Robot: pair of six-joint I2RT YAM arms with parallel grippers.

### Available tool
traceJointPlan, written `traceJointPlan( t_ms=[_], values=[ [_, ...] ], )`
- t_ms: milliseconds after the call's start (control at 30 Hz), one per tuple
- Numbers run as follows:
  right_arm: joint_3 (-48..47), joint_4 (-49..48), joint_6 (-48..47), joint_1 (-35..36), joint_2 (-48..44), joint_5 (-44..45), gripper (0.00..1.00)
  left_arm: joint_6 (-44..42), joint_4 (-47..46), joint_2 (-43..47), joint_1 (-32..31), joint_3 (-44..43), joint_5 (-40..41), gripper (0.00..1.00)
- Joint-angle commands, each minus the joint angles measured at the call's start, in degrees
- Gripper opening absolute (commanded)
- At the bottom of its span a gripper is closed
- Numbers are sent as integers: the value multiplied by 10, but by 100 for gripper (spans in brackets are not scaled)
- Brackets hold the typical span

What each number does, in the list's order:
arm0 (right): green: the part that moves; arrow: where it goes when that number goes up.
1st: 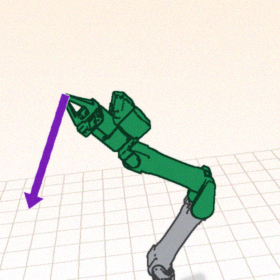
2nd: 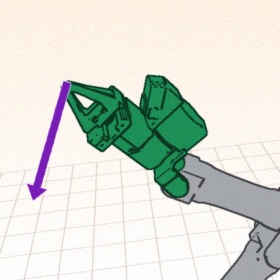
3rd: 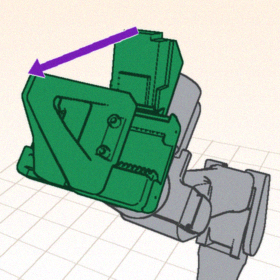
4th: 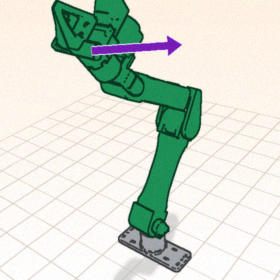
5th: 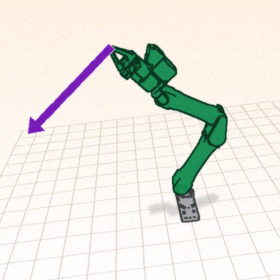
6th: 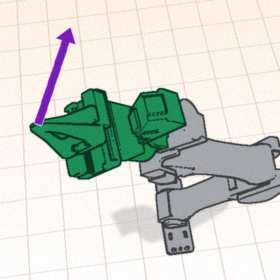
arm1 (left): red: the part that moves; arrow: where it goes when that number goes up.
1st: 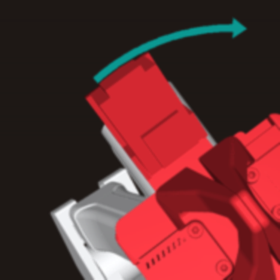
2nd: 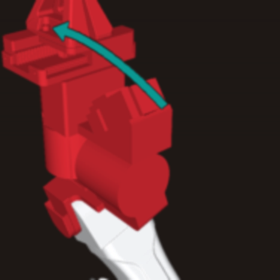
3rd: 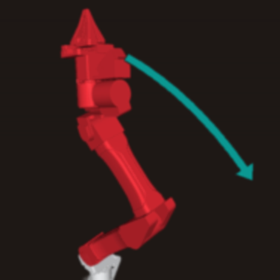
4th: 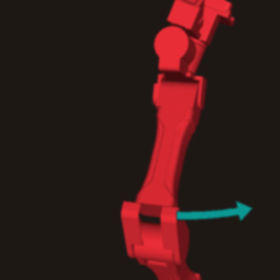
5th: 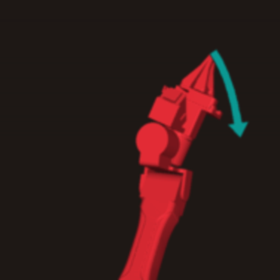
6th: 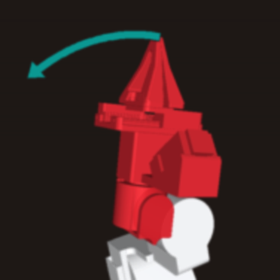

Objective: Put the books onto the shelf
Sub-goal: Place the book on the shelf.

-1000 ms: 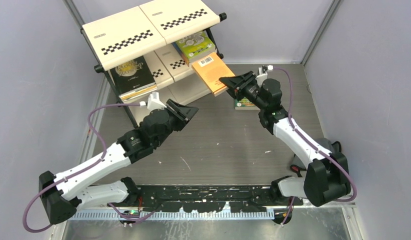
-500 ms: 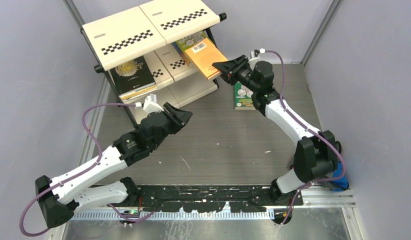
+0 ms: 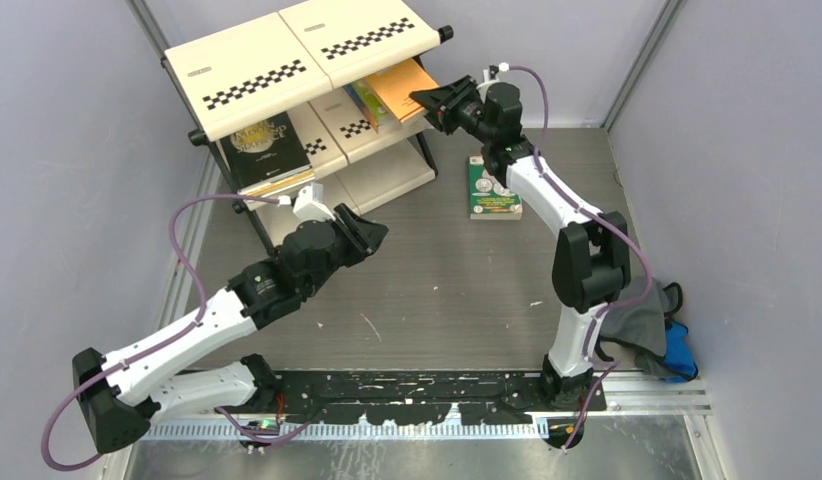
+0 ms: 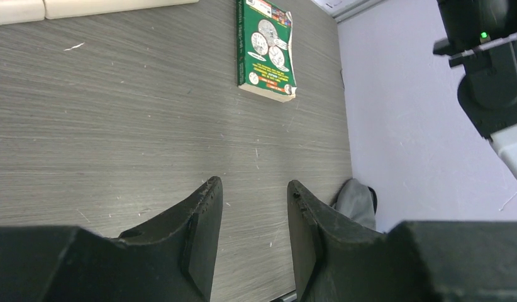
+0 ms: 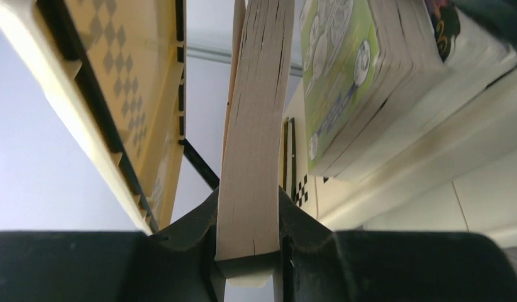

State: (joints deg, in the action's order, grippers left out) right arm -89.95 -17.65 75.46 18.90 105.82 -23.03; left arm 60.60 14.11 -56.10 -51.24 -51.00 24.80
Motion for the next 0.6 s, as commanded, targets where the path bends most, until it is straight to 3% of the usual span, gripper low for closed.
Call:
traceJointPlan(
  t_ms=[0,567],
  values=[
    [-88,-26,-9,-2,33,1,1,-39,-10,-3,2,-31,-9,43],
    [-295,68,-39,9,181,16,1,-88,-6,-10,20,-33,-28,43]
  ],
)
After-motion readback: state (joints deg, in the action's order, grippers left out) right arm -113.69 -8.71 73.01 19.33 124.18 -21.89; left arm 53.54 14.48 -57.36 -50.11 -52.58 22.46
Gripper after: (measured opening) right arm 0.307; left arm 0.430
